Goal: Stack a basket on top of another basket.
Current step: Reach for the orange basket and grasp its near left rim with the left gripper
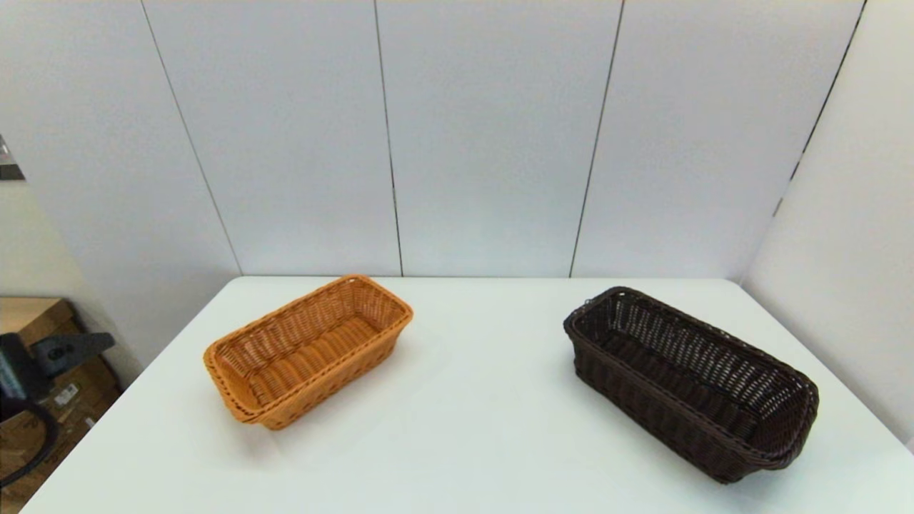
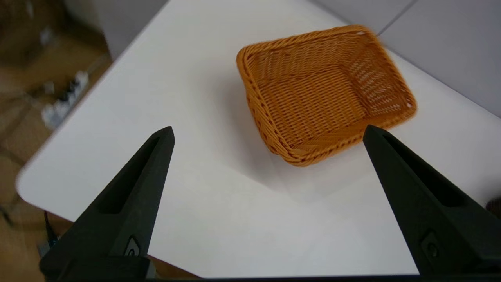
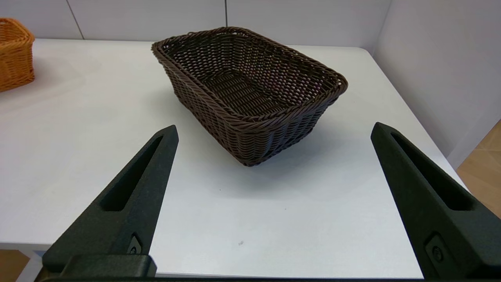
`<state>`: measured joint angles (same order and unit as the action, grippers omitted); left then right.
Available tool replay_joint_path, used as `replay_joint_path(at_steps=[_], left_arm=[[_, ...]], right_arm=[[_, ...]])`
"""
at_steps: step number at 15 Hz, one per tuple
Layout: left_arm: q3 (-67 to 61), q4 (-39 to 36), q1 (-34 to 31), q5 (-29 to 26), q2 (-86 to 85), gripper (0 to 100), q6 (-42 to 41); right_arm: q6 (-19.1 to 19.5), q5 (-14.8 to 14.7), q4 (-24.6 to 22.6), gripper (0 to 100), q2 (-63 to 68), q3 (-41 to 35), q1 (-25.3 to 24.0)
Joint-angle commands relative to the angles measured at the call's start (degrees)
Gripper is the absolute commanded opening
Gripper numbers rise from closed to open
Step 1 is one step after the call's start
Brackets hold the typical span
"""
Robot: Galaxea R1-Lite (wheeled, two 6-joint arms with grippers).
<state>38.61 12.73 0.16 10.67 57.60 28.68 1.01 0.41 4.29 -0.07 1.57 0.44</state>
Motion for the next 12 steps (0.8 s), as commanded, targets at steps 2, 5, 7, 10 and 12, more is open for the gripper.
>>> replay_joint_path(at_steps=[2,5,7,10,12], left_arm=[[8.9,0.4,0.0,1.6,32.0,100,17.3],[12.5,0.4,0.0,1.2,42.2,100,19.7],[14.7,0.4,0.4,1.1,47.7,100,20.5],[16.5,0.4,1.2,0.0,51.1,100,20.4],[18.5,1.2,1.1,-3.5,53.0,100,20.6]], right_arm=[[0.0,0.0,0.1,100,0.1,0.1,0.0],[0.1,0.0,0.2,100,0.1,0.1,0.0],[0.1,0.0,0.2,100,0.1,0.1,0.0],[0.1,0.0,0.1,100,0.1,0.1,0.0],[0.0,0.0,0.0,100,0.1,0.0,0.0]])
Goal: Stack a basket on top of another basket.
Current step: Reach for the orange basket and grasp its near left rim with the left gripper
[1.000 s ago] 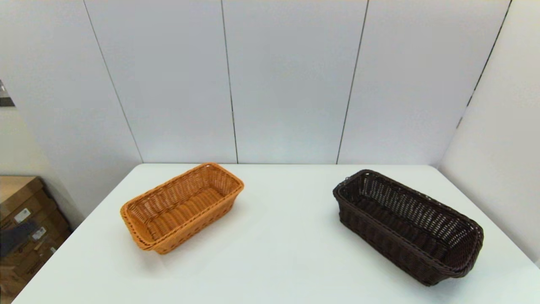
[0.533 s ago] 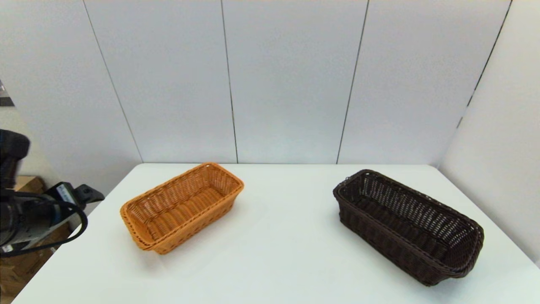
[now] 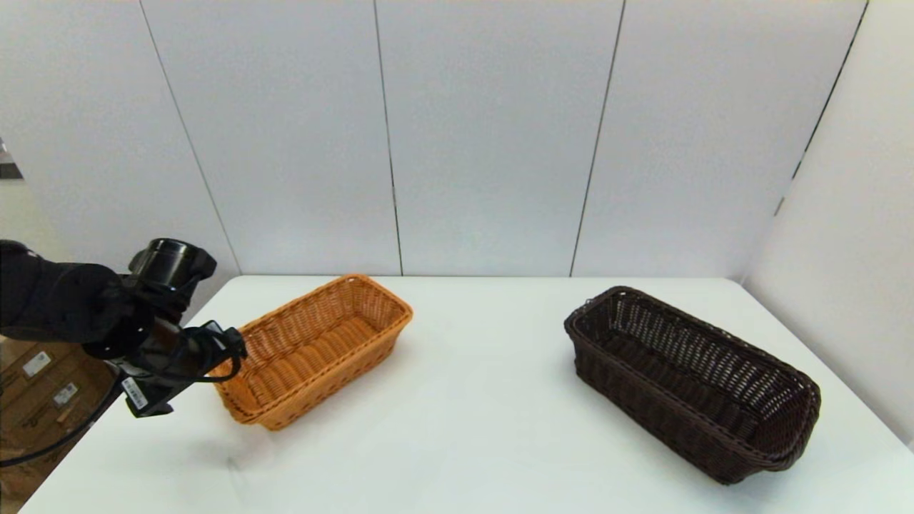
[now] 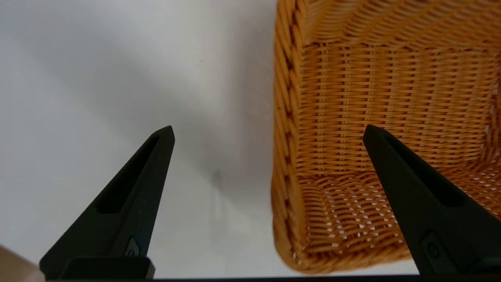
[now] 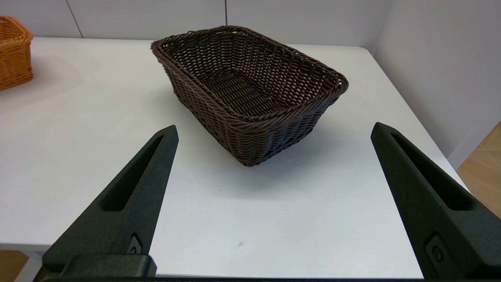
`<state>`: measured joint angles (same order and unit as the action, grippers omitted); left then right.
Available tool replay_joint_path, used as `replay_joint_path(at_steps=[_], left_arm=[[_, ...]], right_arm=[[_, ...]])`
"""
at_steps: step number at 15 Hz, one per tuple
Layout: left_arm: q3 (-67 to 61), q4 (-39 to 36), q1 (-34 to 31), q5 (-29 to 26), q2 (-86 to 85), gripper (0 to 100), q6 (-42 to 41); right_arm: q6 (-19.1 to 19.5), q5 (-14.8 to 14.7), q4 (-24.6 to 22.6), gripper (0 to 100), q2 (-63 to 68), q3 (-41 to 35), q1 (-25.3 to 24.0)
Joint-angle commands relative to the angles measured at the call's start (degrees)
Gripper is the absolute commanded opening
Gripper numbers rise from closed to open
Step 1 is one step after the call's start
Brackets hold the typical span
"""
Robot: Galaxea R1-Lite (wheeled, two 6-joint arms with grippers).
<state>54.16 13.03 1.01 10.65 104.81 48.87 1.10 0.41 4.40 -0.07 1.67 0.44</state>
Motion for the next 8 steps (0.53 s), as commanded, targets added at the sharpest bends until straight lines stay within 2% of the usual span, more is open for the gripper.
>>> replay_joint_path(at_steps=[1,8], left_arm=[[4.2,2.4,0.2,-5.1,6.6,100,0.9],[5.5,4.2,0.0,-9.0,10.6,100,2.0]], right_arm=[[0.0,0.0,-0.1,100,0.1,-0.1,0.0],[0.0,0.0,-0.1,100,0.1,-0.1,0.0]])
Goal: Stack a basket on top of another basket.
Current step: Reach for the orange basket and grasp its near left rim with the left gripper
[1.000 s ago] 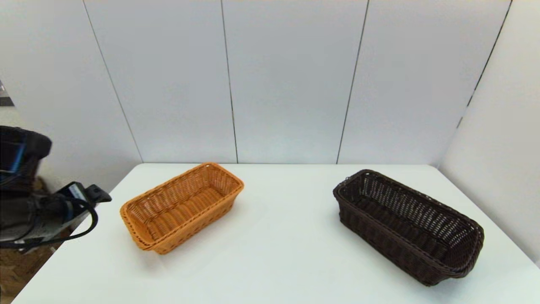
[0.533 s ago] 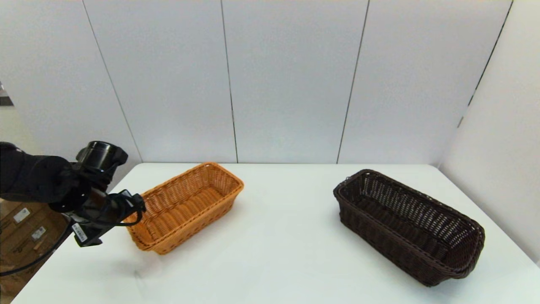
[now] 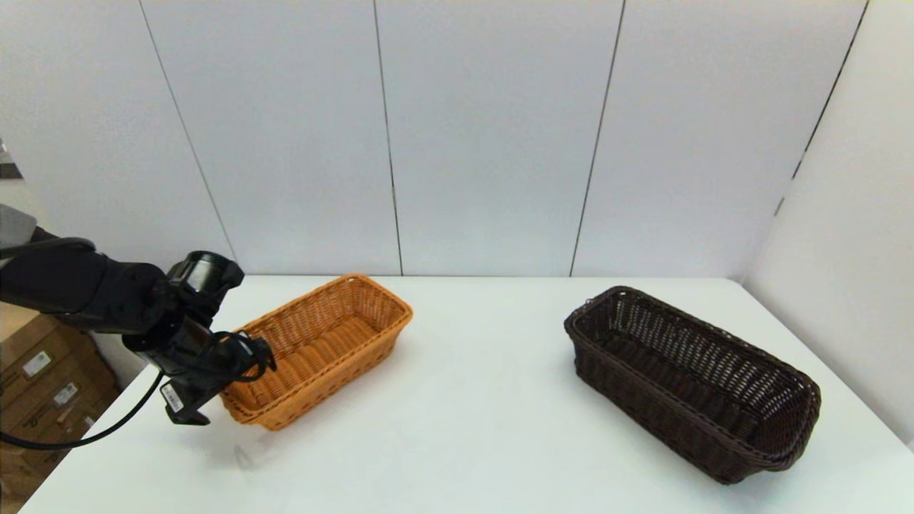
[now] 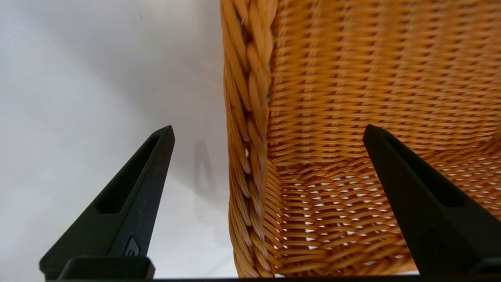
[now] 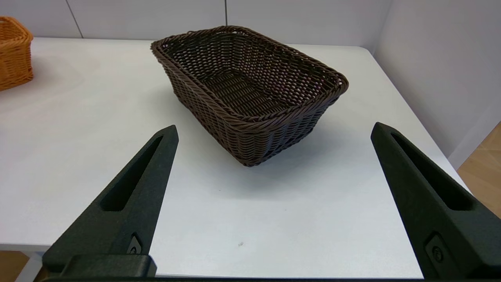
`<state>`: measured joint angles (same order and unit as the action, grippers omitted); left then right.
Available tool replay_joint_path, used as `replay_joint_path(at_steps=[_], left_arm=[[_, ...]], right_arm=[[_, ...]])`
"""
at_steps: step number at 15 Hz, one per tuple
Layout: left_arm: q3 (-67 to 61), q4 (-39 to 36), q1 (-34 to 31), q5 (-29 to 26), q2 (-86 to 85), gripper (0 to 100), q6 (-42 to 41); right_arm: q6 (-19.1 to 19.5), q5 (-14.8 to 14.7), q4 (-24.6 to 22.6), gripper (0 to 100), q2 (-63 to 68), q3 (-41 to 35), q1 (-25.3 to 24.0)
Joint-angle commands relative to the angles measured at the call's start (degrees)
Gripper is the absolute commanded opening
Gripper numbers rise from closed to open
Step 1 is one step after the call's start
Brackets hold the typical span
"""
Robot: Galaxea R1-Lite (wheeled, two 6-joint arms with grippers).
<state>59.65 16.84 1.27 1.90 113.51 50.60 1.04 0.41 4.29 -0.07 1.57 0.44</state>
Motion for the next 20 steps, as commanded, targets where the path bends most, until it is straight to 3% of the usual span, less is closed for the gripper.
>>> replay_joint_path(at_steps=[1,8,9,20], left_arm=[[0.1,0.4,-0.4,-0.3,2.2,100,0.3],[0.9,0.7,-1.3,-2.3,2.5,100,0.0],[1.3,1.1,-1.4,-2.3,2.9,0,0.0],[1.6,1.4,-1.8,-5.3,2.9,0,-0.3]], right_arm=[[0.0,0.0,0.0,100,0.1,0.0,0.0],[0.0,0.0,0.0,100,0.1,0.0,0.0],[0.0,0.0,0.0,100,0.1,0.0,0.0],[0.0,0.0,0.0,100,0.1,0.0,0.0]])
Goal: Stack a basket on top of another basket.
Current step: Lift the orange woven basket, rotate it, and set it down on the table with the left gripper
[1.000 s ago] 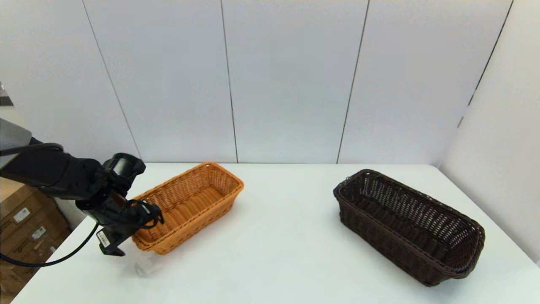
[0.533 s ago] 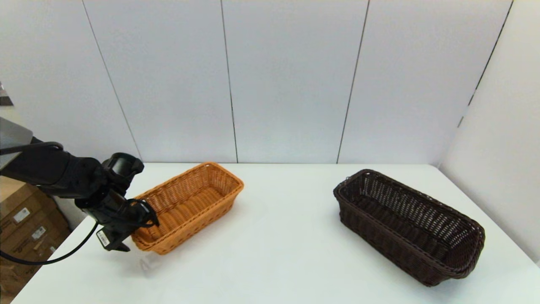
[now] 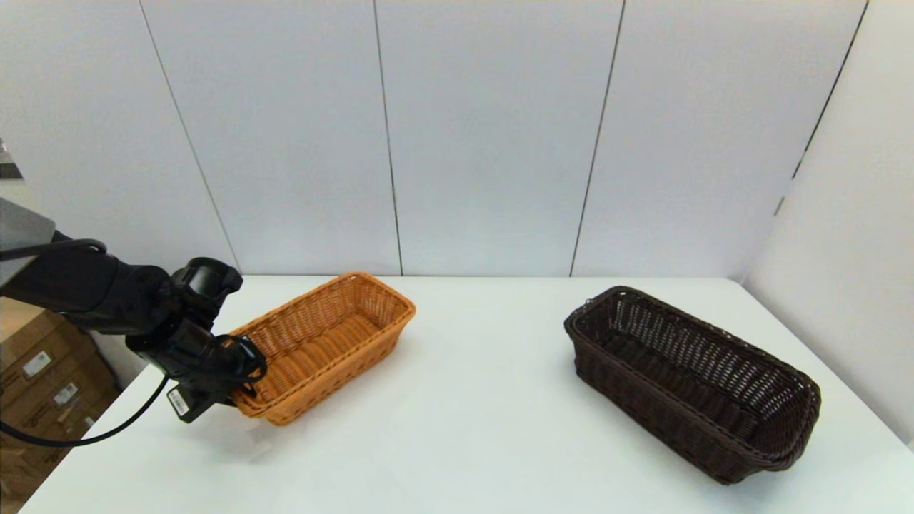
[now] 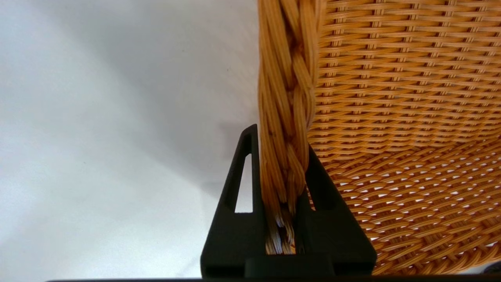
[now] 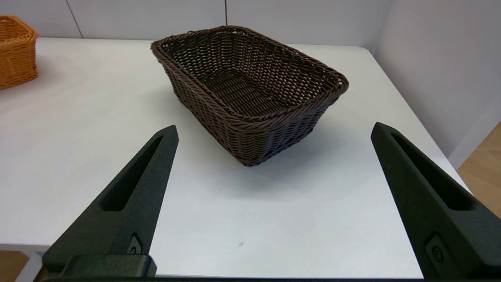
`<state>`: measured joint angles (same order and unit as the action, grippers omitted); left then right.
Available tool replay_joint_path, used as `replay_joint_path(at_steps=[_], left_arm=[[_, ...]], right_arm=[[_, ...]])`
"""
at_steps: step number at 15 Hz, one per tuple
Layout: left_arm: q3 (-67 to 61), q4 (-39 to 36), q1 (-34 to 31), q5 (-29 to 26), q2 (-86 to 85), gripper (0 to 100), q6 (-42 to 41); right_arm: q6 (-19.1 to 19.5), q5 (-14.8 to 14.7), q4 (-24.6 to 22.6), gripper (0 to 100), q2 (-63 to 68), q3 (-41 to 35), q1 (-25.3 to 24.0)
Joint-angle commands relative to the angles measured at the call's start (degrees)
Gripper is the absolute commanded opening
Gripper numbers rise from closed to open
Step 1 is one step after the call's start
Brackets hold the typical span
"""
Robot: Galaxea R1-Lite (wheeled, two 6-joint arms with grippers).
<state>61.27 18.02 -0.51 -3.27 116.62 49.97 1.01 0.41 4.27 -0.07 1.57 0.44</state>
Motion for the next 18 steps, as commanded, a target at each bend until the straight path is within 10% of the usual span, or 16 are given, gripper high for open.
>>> replay_joint_path(at_steps=[1,9,18], left_arm=[[0.0,0.2,0.0,-1.0,-0.6,0,0.3],[-1.2,1.1,-0.2,-23.2,-13.3,0,-3.5],[-1.3,11.2,10.9,-24.4,-16.2,0,-25.9]], right_arm=[[0.0,0.0,0.0,100,0.1,0.0,0.0],[0.0,0.0,0.0,100,0.1,0.0,0.0],[0.0,0.0,0.0,100,0.1,0.0,0.0]])
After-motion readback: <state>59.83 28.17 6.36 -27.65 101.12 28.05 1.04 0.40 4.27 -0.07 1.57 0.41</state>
